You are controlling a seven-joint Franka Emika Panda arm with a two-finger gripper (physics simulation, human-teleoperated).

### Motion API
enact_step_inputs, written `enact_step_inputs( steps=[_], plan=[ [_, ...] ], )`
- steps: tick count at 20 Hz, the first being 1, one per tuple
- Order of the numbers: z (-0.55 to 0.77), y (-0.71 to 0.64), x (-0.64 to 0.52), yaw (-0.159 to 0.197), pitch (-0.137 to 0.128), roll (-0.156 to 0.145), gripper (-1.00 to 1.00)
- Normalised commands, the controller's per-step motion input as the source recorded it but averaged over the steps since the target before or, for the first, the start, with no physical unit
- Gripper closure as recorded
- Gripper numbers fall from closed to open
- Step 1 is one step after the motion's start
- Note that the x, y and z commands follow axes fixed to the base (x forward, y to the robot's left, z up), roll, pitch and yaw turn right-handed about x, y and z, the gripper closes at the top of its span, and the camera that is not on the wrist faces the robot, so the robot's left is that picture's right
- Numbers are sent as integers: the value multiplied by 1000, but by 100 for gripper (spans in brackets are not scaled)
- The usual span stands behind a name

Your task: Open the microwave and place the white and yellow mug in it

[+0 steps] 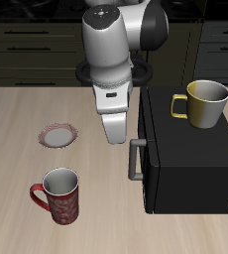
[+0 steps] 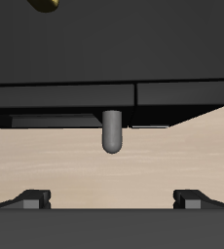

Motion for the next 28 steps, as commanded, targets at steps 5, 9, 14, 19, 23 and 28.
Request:
enact_step_inputs(
  steps=[5,9,14,19,23,28],
  plan=[
    [-156,15,37,-7,14,2,-100],
    [-188,-51,66,14,10,-3,-100],
    [-87,17,57,16,12,0,-100],
    [-28,136,25,-1,-10,19,-100],
    [52,96,68,-14,-21,10,-100],
    [-133,186,21,-15,17,17,-100]
  ],
)
